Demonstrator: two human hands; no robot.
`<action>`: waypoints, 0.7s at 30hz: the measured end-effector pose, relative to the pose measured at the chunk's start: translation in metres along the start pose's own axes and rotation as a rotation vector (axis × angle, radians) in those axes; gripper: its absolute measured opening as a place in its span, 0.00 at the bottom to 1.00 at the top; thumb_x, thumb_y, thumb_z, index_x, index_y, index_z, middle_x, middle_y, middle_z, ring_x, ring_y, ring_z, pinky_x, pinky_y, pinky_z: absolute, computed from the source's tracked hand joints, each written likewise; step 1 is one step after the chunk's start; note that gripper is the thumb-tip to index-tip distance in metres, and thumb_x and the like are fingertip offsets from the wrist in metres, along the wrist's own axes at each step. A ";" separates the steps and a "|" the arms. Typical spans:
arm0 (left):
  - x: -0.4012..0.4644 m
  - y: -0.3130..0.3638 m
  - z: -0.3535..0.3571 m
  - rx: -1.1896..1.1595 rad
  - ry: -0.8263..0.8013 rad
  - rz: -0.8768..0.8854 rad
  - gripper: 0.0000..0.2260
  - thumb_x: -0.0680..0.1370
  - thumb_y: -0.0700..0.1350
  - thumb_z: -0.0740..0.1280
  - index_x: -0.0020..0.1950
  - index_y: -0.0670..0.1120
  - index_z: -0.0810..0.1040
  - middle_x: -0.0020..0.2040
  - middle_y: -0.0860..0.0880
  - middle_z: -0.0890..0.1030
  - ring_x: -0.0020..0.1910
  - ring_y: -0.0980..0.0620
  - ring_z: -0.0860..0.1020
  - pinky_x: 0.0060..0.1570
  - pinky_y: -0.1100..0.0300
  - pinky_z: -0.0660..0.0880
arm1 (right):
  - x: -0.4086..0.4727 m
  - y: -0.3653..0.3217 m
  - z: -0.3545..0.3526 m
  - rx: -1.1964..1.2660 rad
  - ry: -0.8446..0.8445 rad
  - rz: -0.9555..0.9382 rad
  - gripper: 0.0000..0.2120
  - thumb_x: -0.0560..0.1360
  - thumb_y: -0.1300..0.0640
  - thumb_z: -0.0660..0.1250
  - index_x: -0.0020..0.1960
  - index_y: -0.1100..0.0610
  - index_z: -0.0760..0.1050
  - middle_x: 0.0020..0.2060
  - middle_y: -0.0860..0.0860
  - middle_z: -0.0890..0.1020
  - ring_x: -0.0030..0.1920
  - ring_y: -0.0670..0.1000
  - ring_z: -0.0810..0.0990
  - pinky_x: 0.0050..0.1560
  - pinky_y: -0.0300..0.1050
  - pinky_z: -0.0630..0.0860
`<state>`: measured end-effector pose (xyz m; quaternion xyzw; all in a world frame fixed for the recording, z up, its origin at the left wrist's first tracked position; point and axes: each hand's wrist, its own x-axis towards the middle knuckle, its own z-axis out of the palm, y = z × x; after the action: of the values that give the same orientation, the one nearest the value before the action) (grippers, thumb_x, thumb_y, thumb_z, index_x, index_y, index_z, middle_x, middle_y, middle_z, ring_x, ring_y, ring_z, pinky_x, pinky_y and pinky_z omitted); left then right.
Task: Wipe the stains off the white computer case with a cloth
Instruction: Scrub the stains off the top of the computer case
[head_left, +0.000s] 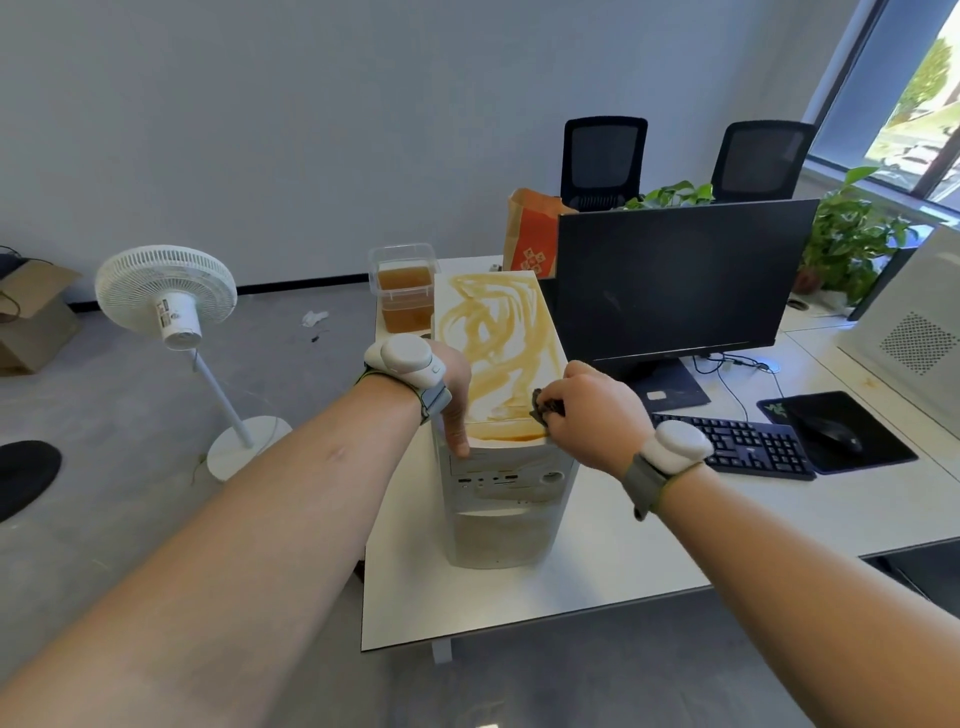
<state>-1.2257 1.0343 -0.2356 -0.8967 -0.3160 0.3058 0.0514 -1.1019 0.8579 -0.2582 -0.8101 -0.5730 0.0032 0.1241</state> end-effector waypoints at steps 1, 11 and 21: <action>-0.002 0.001 0.001 -0.013 0.003 0.001 0.30 0.65 0.72 0.75 0.37 0.45 0.74 0.35 0.50 0.72 0.32 0.50 0.70 0.32 0.59 0.66 | -0.005 0.004 -0.004 -0.006 -0.024 -0.037 0.11 0.79 0.53 0.65 0.55 0.47 0.85 0.45 0.46 0.71 0.42 0.54 0.77 0.41 0.47 0.77; 0.005 0.001 0.000 -0.115 -0.028 -0.053 0.27 0.70 0.67 0.74 0.38 0.43 0.73 0.37 0.50 0.72 0.35 0.50 0.71 0.43 0.54 0.71 | -0.028 -0.027 0.008 0.195 0.200 -0.040 0.08 0.78 0.51 0.68 0.54 0.49 0.85 0.47 0.47 0.78 0.40 0.52 0.78 0.37 0.44 0.77; 0.003 0.000 0.005 -0.167 -0.047 -0.077 0.29 0.69 0.70 0.73 0.36 0.44 0.71 0.35 0.49 0.70 0.31 0.50 0.69 0.30 0.64 0.69 | -0.022 0.013 -0.008 -0.023 0.080 0.004 0.09 0.76 0.52 0.66 0.49 0.46 0.85 0.42 0.46 0.73 0.40 0.53 0.77 0.37 0.44 0.75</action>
<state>-1.2263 1.0357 -0.2415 -0.8775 -0.3758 0.2973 -0.0193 -1.0962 0.8322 -0.2557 -0.8120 -0.5660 -0.0358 0.1377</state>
